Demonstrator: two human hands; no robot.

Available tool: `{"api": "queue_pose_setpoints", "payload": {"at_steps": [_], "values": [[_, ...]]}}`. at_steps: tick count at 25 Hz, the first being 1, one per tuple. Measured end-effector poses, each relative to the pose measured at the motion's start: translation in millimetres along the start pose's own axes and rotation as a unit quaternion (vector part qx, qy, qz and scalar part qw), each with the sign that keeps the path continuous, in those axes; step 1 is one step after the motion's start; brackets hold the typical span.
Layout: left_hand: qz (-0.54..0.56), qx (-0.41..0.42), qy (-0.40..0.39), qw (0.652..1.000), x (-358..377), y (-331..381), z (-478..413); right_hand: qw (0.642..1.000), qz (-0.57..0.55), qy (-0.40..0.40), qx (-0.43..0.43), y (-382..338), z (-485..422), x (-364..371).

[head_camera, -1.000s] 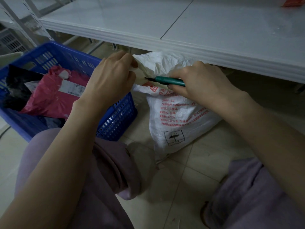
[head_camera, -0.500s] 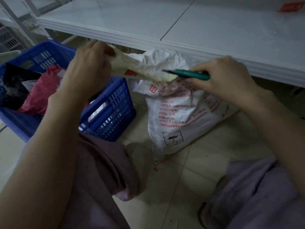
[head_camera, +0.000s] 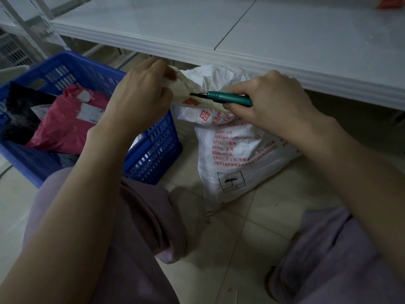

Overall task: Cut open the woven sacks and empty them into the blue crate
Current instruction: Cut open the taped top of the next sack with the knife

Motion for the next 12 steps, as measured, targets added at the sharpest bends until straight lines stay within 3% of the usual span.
{"api": "queue_pose_setpoints", "payload": {"at_steps": [9,12], "values": [[0.002,-0.017,-0.008,1.0,0.5,-0.8,-0.7,1.0,0.0,-0.003,0.006,-1.9,-1.3,1.2],[-0.002,0.013,-0.002,1.0,3.8,3.3,-0.2,1.0,0.004,-0.015,0.01,-7.3,-2.1,4.5]]}}
Point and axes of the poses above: each hand's wrist, its own z-axis away from the middle knuckle, its own x-axis out of the palm, y = z × x, the point moved 2 cm from there along -z, towards the middle knuckle, and after that the axes turned 12 degrees about x, right-handed, at the moved point
